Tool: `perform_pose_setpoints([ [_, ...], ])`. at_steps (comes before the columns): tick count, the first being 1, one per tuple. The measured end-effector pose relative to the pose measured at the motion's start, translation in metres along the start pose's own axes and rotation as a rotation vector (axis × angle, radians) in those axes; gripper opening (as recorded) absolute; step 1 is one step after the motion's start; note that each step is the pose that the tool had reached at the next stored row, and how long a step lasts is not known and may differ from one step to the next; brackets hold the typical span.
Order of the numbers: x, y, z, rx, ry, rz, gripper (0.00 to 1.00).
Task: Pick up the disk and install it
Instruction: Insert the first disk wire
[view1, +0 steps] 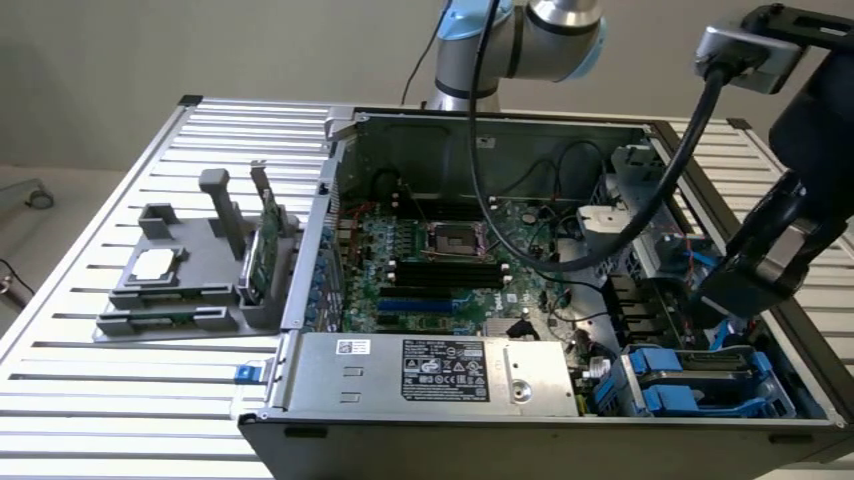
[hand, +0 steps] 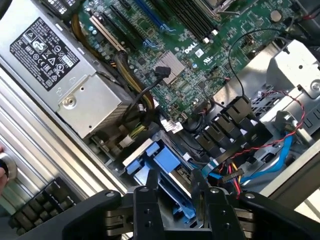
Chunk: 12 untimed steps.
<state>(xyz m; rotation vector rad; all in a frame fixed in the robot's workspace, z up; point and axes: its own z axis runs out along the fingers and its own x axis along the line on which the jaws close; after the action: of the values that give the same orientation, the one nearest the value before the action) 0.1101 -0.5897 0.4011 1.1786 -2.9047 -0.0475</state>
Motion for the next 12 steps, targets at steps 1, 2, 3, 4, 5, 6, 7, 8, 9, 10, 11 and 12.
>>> perform_pose_setpoints([
  [1,0.000,0.0000,0.0013,0.0001,-0.0006,0.019,0.33],
  [2,0.000,0.0000,0.0023,0.0002,-0.0012,0.037,0.33],
  [3,0.000,-0.0001,0.0033,0.0003,-0.0016,0.055,0.33],
  [4,0.000,-0.0001,0.0044,0.0004,-0.0022,0.073,0.33],
  [5,0.000,-0.0001,0.0054,0.0005,-0.0028,0.091,0.33],
  [6,0.000,-0.0002,0.0064,0.0006,-0.0033,0.109,0.33],
  [7,0.000,-0.0002,0.0076,0.0007,-0.0040,0.128,0.33],
  [8,0.000,-0.0002,0.0086,0.0007,-0.0045,0.146,0.33],
  [9,0.000,-0.0003,0.0096,0.0009,-0.0051,0.165,0.33],
  [10,0.000,-0.0003,0.0104,0.0009,-0.0056,0.182,0.33],
  [11,0.000,-0.0003,0.0113,0.0011,-0.0061,0.200,0.33],
  [12,0.000,-0.0004,0.0121,0.0012,-0.0067,0.218,0.33],
])
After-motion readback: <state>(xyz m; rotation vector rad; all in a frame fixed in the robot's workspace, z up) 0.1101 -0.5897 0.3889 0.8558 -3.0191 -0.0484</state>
